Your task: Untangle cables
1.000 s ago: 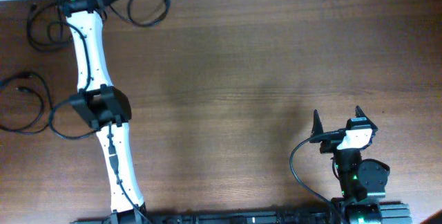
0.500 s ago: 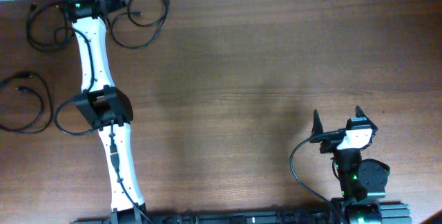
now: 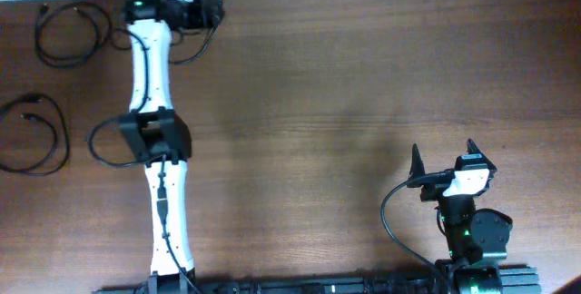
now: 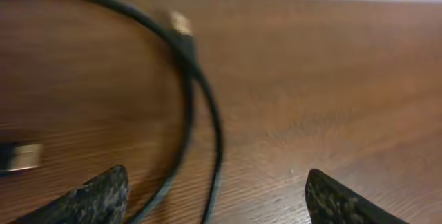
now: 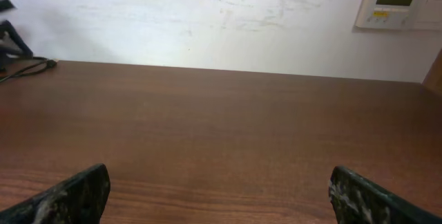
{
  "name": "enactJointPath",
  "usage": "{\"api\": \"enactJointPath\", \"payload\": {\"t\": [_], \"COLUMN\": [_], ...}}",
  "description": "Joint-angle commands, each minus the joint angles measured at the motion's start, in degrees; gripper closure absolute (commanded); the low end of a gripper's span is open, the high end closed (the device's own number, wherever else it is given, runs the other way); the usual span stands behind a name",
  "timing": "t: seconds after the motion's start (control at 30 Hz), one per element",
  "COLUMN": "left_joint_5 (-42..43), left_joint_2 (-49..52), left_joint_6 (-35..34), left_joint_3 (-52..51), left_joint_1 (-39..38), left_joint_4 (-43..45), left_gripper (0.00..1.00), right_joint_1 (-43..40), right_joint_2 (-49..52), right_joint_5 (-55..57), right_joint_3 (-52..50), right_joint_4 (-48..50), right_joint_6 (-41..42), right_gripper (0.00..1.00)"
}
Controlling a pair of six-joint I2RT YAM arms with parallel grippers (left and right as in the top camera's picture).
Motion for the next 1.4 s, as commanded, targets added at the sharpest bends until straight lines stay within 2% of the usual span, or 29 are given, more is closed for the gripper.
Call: {"api": "enactJointPath", "payload": {"t": [0.0, 0.13, 0.23, 0.33, 0.4, 0.6, 0.67, 0.7, 0.83, 0.9, 1.13, 1.23, 1.33, 1.37], "left_joint_5": [-2.56, -10.01, -12.70, -11.78, -9.40, -7.34, -7.32, -7.30, -3.15, -0.72, -0.74, -1.95, -5.66, -6.19], "left_joint_2": [-2.05, -2.05, -1.84, -0.79, 0.11, 0.85, 0.85, 0.85, 1.14, 1.73, 4.37, 4.52, 4.48, 4.46], "left_joint_6": [13.09, 16.24, 18.86, 18.86, 19.10, 21.92, 21.88, 21.88, 21.88, 21.84, 21.84, 21.81, 21.81, 21.77], "left_joint_3": [-3.48, -3.82, -4.22, -4.44, -4.57, -4.57, -4.57, -4.57, -4.63, -4.63, -5.38, -5.38, -5.35, -5.25], "left_joint_1": [-0.52, -0.24, 0.63, 1.57, 2.16, 2.62, 2.62, 2.62, 2.60, 2.49, 2.23, 2.23, 2.23, 2.23], "left_joint_4": [-0.46, -0.24, 0.26, 0.13, -0.02, 0.15, 0.98, 1.44, 2.03, 2.14, 0.59, 0.35, 0.15, 0.00], "left_gripper": [0.11, 0.09, 0.13, 0.25, 0.30, 0.64, 0.57, 0.47, 0.41, 0.39, 0.39, 0.56, 0.94, 0.98], "right_joint_1": [0.39, 0.39, 0.39, 0.39, 0.39, 0.39, 0.39, 0.39, 0.39, 0.39, 0.39, 0.39, 0.39, 0.39], "right_joint_2": [-0.28, -0.26, -0.26, -0.28, -0.26, -0.26, -0.26, -0.26, -0.28, -0.26, -0.26, -0.26, -0.28, -0.26], "right_joint_5": [0.48, 0.48, 0.48, 0.48, 0.48, 0.48, 0.48, 0.48, 0.48, 0.48, 0.48, 0.48, 0.48, 0.48], "right_joint_3": [-0.31, -0.31, -0.31, -0.31, -0.31, -0.31, -0.31, -0.31, -0.31, -0.31, -0.31, -0.31, -0.31, -0.31], "right_joint_4": [-0.28, -0.28, -0.28, -0.28, -0.28, -0.28, -0.28, -0.28, -0.28, -0.28, -0.28, -0.28, -0.28, -0.28], "right_joint_6": [0.07, 0.07, 0.07, 0.07, 0.07, 0.07, 0.07, 0.07, 0.07, 0.07, 0.07, 0.07, 0.07, 0.07], "right_gripper": [0.02, 0.02, 0.02, 0.02, 0.02, 0.02, 0.02, 0.02, 0.02, 0.02, 0.02, 0.02, 0.02, 0.02]}}
